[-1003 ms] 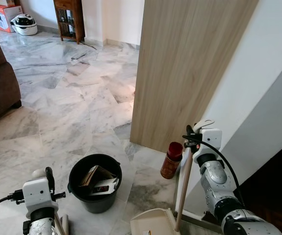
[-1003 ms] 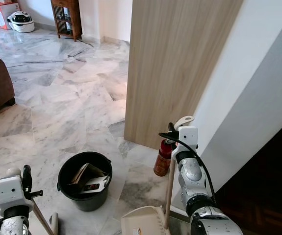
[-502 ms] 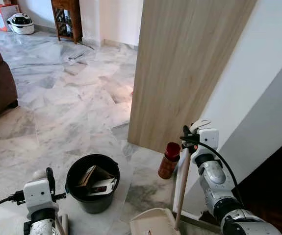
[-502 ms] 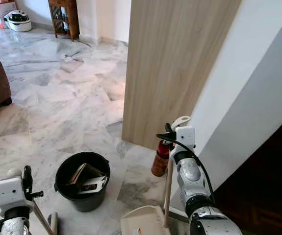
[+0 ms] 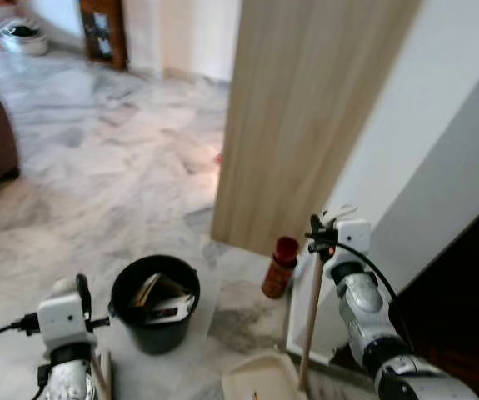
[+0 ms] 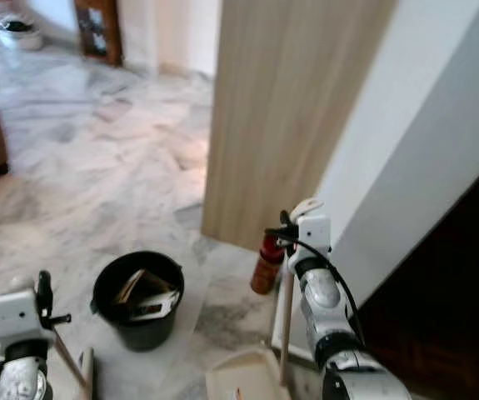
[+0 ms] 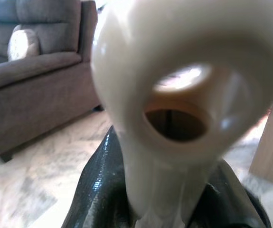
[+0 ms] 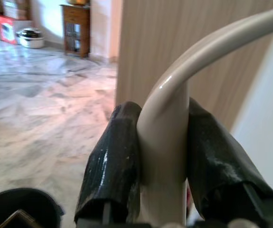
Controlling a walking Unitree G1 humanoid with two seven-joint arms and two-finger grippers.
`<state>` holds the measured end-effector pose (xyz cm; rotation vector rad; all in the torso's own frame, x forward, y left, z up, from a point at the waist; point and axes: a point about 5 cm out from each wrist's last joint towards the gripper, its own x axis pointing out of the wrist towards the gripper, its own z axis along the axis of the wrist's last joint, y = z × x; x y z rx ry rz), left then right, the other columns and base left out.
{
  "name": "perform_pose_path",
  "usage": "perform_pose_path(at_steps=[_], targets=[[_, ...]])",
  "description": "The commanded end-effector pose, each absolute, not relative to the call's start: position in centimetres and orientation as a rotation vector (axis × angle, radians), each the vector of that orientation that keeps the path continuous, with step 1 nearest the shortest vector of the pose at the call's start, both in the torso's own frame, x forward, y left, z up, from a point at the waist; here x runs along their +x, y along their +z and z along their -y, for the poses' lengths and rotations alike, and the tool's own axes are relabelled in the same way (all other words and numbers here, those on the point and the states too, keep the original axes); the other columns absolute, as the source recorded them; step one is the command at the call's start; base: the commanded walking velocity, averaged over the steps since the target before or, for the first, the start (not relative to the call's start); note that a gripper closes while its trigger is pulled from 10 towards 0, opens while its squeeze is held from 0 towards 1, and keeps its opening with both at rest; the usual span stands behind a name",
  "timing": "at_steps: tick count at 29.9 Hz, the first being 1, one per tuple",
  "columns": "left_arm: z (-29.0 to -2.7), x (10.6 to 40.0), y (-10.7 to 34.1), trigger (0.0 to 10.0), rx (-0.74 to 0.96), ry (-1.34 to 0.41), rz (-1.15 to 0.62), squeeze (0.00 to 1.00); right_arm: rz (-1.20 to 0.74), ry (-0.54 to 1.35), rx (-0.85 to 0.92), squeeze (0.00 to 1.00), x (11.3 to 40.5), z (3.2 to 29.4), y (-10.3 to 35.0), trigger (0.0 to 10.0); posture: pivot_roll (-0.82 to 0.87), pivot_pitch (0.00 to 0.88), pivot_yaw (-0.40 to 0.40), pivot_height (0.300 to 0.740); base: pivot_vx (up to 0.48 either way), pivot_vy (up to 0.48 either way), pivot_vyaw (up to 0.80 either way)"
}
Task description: Sweep floor
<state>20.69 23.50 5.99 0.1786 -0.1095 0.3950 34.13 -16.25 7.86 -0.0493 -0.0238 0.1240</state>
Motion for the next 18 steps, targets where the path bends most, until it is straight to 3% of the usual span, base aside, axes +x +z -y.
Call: perform_pose_path(at_steps=[1, 18], targets=[[-23.80, 20.89, 6.30, 10.0, 0.205, 0.401, 0.116, 0.00, 0.029, 0.102, -0.051, 0.00, 34.13, 17.00, 8.00, 10.0, 0.24, 0.000, -0.143, 0.740, -0.240, 0.000, 0.00], [-24.12, 21.00, 6.50, 10.0, 0.202, 0.432, 0.125, 0.00, 0.017, 0.117, -0.034, 0.00, 34.38, 16.30, 8.05, 10.0, 0.24, 0.000, -0.147, 0.740, -0.253, 0.000, 0.00]])
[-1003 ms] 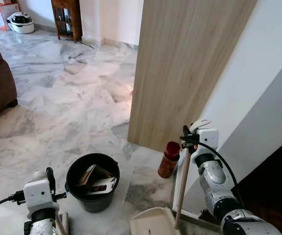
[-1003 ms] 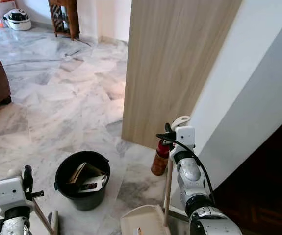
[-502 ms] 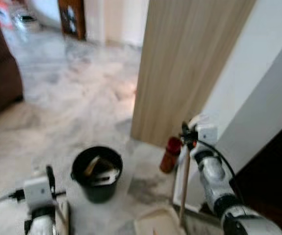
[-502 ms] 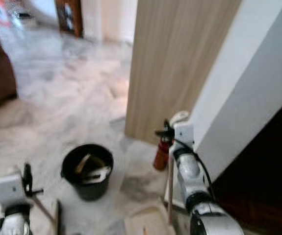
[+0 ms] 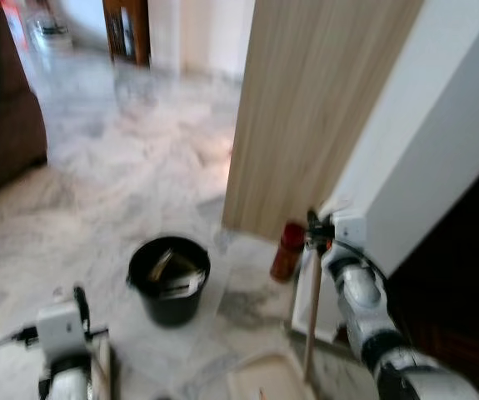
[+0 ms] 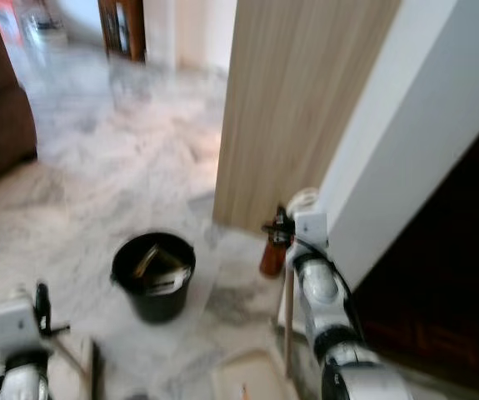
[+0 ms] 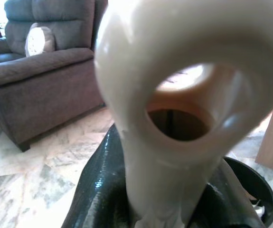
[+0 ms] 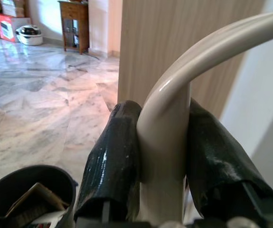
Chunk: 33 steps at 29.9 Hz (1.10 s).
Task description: Sweep floor
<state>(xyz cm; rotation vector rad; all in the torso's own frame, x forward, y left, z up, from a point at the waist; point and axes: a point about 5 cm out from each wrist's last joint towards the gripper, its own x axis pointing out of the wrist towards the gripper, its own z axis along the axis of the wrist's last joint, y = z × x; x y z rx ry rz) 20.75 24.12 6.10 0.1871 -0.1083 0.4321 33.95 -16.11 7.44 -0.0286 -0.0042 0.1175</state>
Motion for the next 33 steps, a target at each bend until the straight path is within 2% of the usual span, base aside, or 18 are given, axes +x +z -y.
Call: perform_pose_path(at_steps=[1, 9, 17, 22, 33], targets=[[-24.1, 21.0, 6.5, 10.0, 0.202, 0.432, 0.125, 0.00, 0.017, 0.117, -0.034, 0.00, 34.4, 16.3, 8.1, 10.0, 0.24, 0.000, -0.147, 0.740, -0.281, 0.000, 0.00], [-24.1, 21.6, 6.8, 10.0, 0.200, 0.421, 0.134, 0.00, -0.030, 0.109, -0.022, 0.00, 34.2, 16.3, 7.3, 10.0, 0.23, 0.000, -0.126, 0.740, -0.280, 0.000, 0.00], [-24.3, 22.3, 7.1, 10.0, 0.204, 0.405, 0.137, 0.00, -0.132, 0.071, -0.022, 0.00, 32.6, 17.5, 4.9, 10.0, 0.22, 0.000, -0.095, 0.740, -0.281, 0.000, 0.00], [-24.2, 22.9, 7.4, 10.0, 0.206, 0.392, 0.146, 0.00, -0.146, 0.025, 0.189, 0.00, 32.6, 17.9, 4.7, 10.0, 0.22, 0.000, -0.086, 0.740, -0.280, 0.000, 0.00], [-24.5, 23.5, 8.1, 10.0, 0.209, 0.391, 0.172, 0.00, -0.132, 0.004, 0.255, 0.00, 32.8, 17.4, 4.8, 10.0, 0.22, 0.000, -0.079, 0.740, -0.281, 0.000, 0.00]])
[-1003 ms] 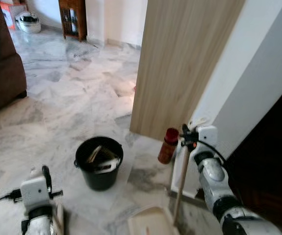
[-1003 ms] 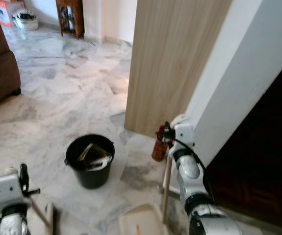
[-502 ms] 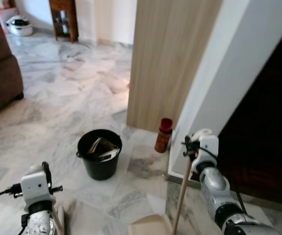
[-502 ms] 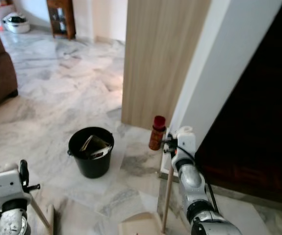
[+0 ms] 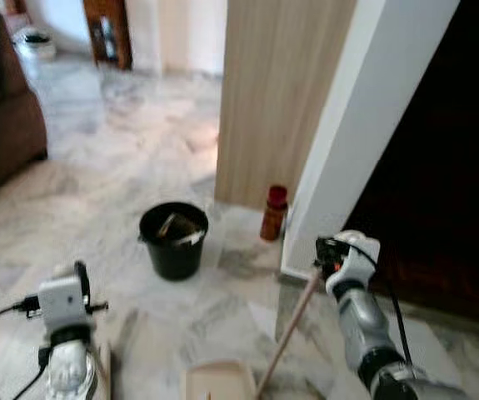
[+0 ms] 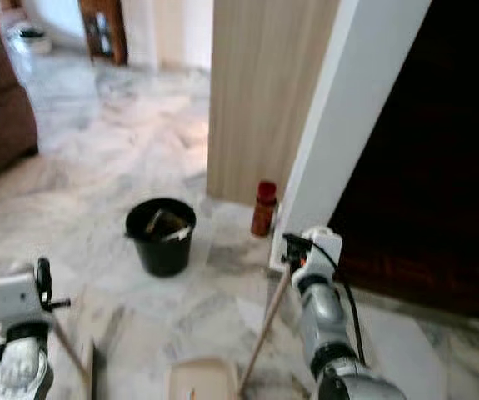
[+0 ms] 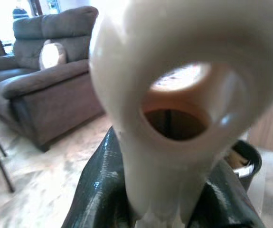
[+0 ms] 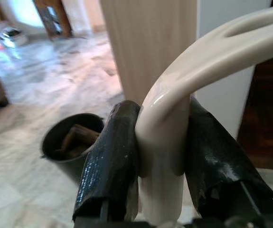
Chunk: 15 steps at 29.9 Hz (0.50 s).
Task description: Sweep floor
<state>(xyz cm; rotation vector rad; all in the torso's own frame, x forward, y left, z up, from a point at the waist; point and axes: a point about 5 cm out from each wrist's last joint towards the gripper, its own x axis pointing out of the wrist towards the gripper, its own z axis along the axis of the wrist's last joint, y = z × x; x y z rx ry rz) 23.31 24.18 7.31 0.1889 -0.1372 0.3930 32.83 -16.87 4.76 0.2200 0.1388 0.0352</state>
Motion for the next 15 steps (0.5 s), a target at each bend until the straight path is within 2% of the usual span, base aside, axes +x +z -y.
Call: perform_pose_path(at_steps=[1, 6, 15], targets=[[-24.5, 23.6, 8.1, 10.0, 0.210, 0.391, 0.174, 0.00, -0.130, 0.007, 0.260, 0.00, 32.8, 17.3, 4.8, 10.0, 0.22, 0.000, -0.079, 0.740, -0.281, 0.000, 0.00], [-24.7, 24.2, 8.7, 10.0, 0.215, 0.379, 0.191, 0.00, -0.123, 0.012, 0.273, 0.00, 33.2, 16.9, 5.2, 10.0, 0.22, 0.000, -0.060, 0.740, -0.277, 0.000, 0.00], [-23.9, 26.8, 8.0, 10.0, 0.202, 0.310, 0.150, 0.00, -0.132, 0.028, 0.245, 0.00, 33.7, 15.9, 5.6, 10.0, 0.19, 0.000, -0.004, 0.740, 0.000, 0.000, 0.00]])
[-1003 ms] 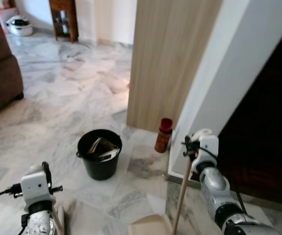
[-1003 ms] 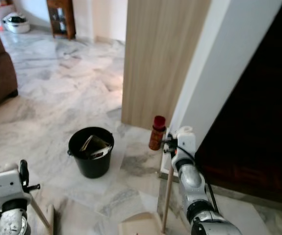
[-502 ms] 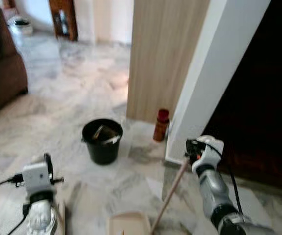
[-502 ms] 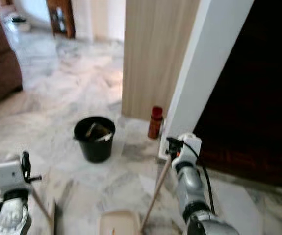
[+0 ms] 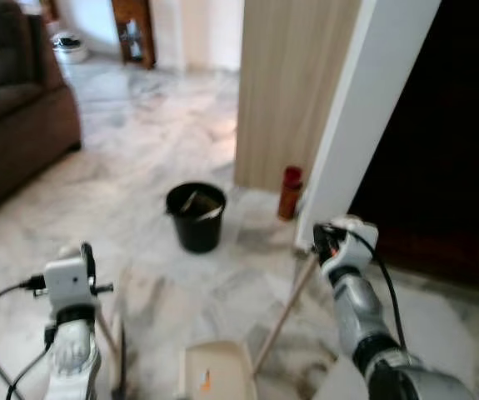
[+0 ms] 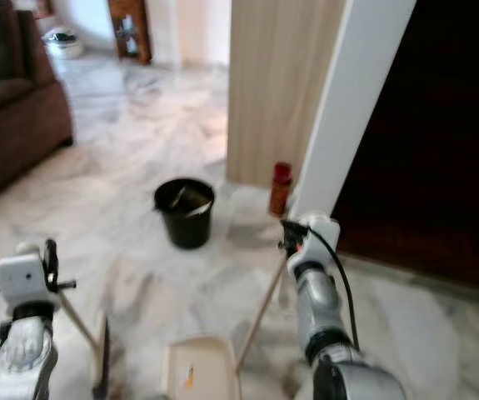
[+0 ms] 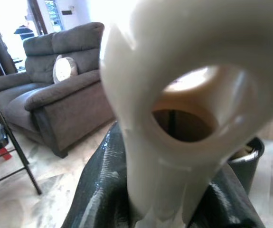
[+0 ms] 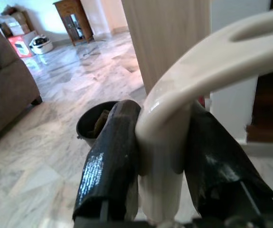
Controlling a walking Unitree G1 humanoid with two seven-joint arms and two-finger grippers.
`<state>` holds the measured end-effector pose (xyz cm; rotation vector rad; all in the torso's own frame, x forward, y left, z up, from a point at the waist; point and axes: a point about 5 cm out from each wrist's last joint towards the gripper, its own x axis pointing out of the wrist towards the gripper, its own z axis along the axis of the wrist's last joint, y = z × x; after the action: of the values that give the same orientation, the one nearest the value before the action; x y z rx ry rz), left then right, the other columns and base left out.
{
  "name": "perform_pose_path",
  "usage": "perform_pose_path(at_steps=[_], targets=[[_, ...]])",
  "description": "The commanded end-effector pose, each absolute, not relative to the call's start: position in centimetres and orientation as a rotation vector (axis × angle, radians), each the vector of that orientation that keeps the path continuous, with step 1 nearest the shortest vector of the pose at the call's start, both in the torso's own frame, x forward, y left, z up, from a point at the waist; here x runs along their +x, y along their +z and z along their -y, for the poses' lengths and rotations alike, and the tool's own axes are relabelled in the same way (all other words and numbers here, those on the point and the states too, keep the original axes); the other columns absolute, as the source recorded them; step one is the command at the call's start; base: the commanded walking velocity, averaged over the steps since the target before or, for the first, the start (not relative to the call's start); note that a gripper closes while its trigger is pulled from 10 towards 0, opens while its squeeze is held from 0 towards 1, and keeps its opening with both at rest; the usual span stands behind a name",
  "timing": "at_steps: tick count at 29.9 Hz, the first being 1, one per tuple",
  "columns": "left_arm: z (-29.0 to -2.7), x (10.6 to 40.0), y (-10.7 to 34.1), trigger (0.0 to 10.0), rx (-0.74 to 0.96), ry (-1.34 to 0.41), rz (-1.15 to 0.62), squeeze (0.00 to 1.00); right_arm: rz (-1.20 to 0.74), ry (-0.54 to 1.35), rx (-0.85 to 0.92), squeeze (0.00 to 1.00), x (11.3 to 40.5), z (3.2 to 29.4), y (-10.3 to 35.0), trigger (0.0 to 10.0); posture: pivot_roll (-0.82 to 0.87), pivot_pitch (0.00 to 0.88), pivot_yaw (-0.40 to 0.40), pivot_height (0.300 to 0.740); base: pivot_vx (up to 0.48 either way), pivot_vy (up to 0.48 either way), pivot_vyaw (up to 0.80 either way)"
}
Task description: Sweep floor
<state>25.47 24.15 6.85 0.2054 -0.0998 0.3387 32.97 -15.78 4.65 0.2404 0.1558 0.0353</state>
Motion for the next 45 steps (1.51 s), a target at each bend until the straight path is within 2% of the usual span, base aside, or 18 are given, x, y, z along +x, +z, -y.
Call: perform_pose_path(at_steps=[1, 9, 15, 19, 27, 31, 33, 34, 35, 37, 41, 45], targets=[[-23.8, 27.0, 7.9, 10.0, 0.201, 0.303, 0.143, 0.00, -0.132, 0.025, 0.245, 0.00, 33.8, 15.9, 5.6, 10.0, 0.18, 0.000, -0.002, 0.740, 0.000, 0.000, 0.00], [-23.6, 28.8, 8.9, 10.0, 0.205, 0.269, 0.160, 0.00, -0.097, 0.016, 0.260, 0.00, 34.4, 15.8, 6.6, 10.0, 0.15, 0.000, 0.020, 0.740, 0.000, 0.000, 0.00], [-23.8, 29.3, 9.0, 10.0, 0.206, 0.270, 0.173, 0.00, -0.086, 0.020, 0.256, 0.00, 34.6, 15.8, 6.9, 10.0, 0.13, 0.000, 0.000, 0.740, 0.000, 0.000, 0.00], [-24.5, 29.4, 9.1, 10.0, 0.200, 0.307, 0.178, 0.00, -0.104, -0.001, 0.218, 0.00, 34.5, 16.7, 6.8, 10.0, 0.12, 0.000, -0.007, 0.740, 0.000, 0.000, 0.00], [-24.3, 29.4, 7.8, 10.0, 0.243, 0.271, 0.108, 0.00, -0.103, -0.021, 0.183, 0.00, 34.1, 17.8, 6.4, 10.0, 0.10, 0.000, 0.005, 0.740, 0.000, 0.000, 0.00], [-24.5, 29.5, 8.1, 10.0, 0.238, 0.286, 0.132, 0.00, -0.126, -0.030, 0.162, 0.00, 33.2, 18.1, 5.4, 10.0, 0.09, 0.000, 0.042, 0.740, 0.000, 0.000, 0.00], [-24.5, 29.5, 8.1, 10.0, 0.242, 0.277, 0.130, 0.00, -0.128, -0.042, 0.156, 0.00, 32.7, 18.3, 4.9, 10.0, 0.06, 0.000, 0.080, 0.740, 0.000, 0.000, 0.00], [-24.1, 29.6, 8.0, 10.0, 0.247, 0.248, 0.125, 0.00, -0.128, -0.068, 0.160, 0.00, 32.2, 18.7, 4.5, 10.0, 0.03, 0.000, 0.128, 0.740, 0.000, 0.000, 0.00], [-23.9, 29.7, 8.0, 10.0, 0.250, 0.236, 0.122, 0.00, -0.128, -0.078, 0.161, 0.00, 32.0, 18.9, 4.3, 10.0, 0.03, 0.000, 0.128, 0.740, 0.000, 0.000, 0.00], [-23.1, 30.1, 7.8, 10.0, 0.261, 0.182, 0.107, 0.00, -0.127, -0.131, 0.176, 0.00, 31.3, 19.5, 3.7, 10.0, -0.02, 0.000, 0.195, 0.740, 0.000, 0.000, 0.00], [-21.9, 30.4, 7.3, 10.0, 0.272, 0.109, 0.084, 0.00, -0.126, -0.179, 0.190, 0.00, 30.2, 19.9, 2.9, 10.0, -0.06, 0.000, 0.221, 0.740, 0.000, 0.000, 0.00], [-21.0, 30.8, 7.4, 10.0, 0.263, 0.088, 0.091, 0.00, -0.119, -0.176, 0.182, 0.00, 29.4, 20.0, 2.3, 10.0, -0.07, 0.000, 0.196, 0.740, 0.000, 0.000, 0.00]])
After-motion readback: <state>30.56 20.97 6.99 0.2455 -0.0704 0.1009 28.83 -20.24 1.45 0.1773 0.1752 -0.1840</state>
